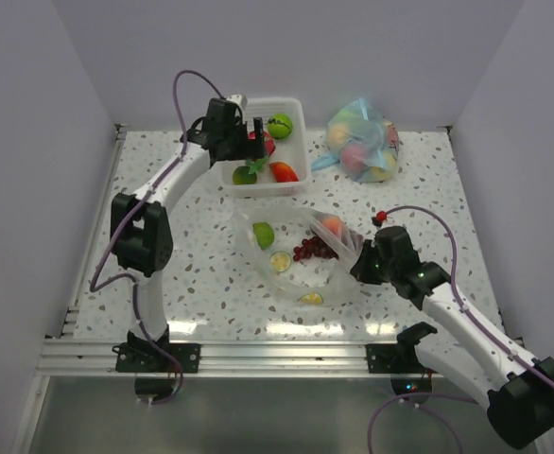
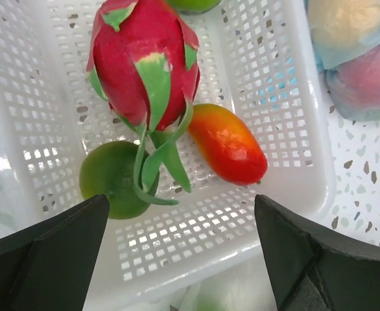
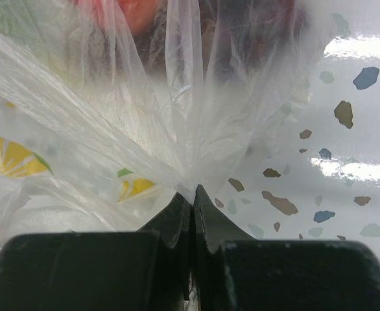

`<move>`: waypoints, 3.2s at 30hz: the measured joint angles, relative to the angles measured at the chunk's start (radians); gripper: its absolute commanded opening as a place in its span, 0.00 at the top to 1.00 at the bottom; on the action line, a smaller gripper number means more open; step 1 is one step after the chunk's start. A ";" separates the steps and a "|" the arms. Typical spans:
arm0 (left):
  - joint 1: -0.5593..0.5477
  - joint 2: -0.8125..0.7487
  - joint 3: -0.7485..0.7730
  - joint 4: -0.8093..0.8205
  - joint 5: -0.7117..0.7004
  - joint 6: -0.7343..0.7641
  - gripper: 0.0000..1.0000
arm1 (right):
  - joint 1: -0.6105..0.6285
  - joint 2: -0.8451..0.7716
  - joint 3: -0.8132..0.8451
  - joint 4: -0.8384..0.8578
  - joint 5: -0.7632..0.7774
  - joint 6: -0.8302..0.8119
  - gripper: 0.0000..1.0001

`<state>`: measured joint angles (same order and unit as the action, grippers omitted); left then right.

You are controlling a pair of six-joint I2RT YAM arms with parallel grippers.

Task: Untie the knot of the plastic bag and take out the fruit

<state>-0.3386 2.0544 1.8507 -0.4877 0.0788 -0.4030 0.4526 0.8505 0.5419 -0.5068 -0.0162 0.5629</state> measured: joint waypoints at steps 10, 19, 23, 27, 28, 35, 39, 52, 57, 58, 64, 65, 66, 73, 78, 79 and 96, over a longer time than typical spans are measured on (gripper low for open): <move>-0.154 -0.457 -0.191 0.005 -0.146 0.034 0.00 | 0.000 -0.001 0.039 -0.023 0.018 -0.033 1.00; -0.502 -0.675 -0.334 -0.062 -0.332 0.026 0.03 | 0.000 -0.003 0.053 -0.032 0.027 -0.048 1.00; -0.687 -0.662 -0.369 -0.126 -0.425 -0.014 0.15 | 0.000 -0.009 0.053 -0.034 0.027 -0.051 1.00; -0.793 -0.583 -0.383 -0.179 -0.488 -0.050 0.22 | 0.000 -0.008 0.053 -0.032 0.026 -0.051 1.00; -0.801 -0.559 -0.383 -0.188 -0.503 -0.051 0.22 | 0.000 -0.008 0.053 -0.032 0.026 -0.051 1.00; -0.804 -0.342 -0.389 -0.235 -0.612 -0.057 0.21 | 0.000 -0.009 0.040 -0.023 0.024 -0.050 1.00; -0.779 -0.254 -0.393 -0.235 -0.648 -0.048 0.20 | 0.000 -0.009 0.014 -0.018 0.024 -0.047 1.00; -0.618 -0.232 -0.613 -0.121 -0.734 -0.047 0.11 | 0.000 0.001 -0.023 0.031 0.003 -0.048 1.00; -0.610 -0.279 -0.703 -0.020 -0.738 -0.062 0.05 | 0.000 0.049 -0.023 0.067 -0.028 -0.053 1.00; -0.603 -0.292 -0.716 0.003 -0.739 -0.069 0.03 | 0.000 0.055 -0.023 0.074 -0.032 -0.056 1.00; -0.571 -0.373 -0.803 0.150 -0.748 -0.115 0.00 | 0.005 0.067 -0.022 0.105 -0.063 -0.065 1.00; -0.570 -0.388 -0.818 0.177 -0.750 -0.130 0.00 | 0.006 0.067 -0.020 0.106 -0.064 -0.066 1.00; -0.569 -0.401 -0.831 0.199 -0.753 -0.142 0.00 | 0.009 0.068 -0.018 0.110 -0.066 -0.066 1.00; -0.558 -0.428 -0.851 0.278 -0.787 -0.250 0.03 | 0.079 0.094 0.006 0.132 -0.061 -0.056 1.00; -0.526 -0.392 -0.851 0.280 -0.814 -0.338 0.03 | 0.175 0.145 0.031 0.163 -0.051 -0.043 1.00; -0.520 -0.383 -0.851 0.280 -0.818 -0.347 0.03 | 0.187 0.154 0.032 0.173 -0.051 -0.039 1.00; -0.431 -0.264 -0.827 0.352 -0.825 -0.394 0.16 | 0.215 0.170 0.029 0.208 -0.051 -0.022 1.00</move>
<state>-0.7696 1.7905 1.0233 -0.1360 -0.7460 -0.7975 0.6674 1.0206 0.5713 -0.2985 -0.0673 0.5407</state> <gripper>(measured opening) 0.894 0.018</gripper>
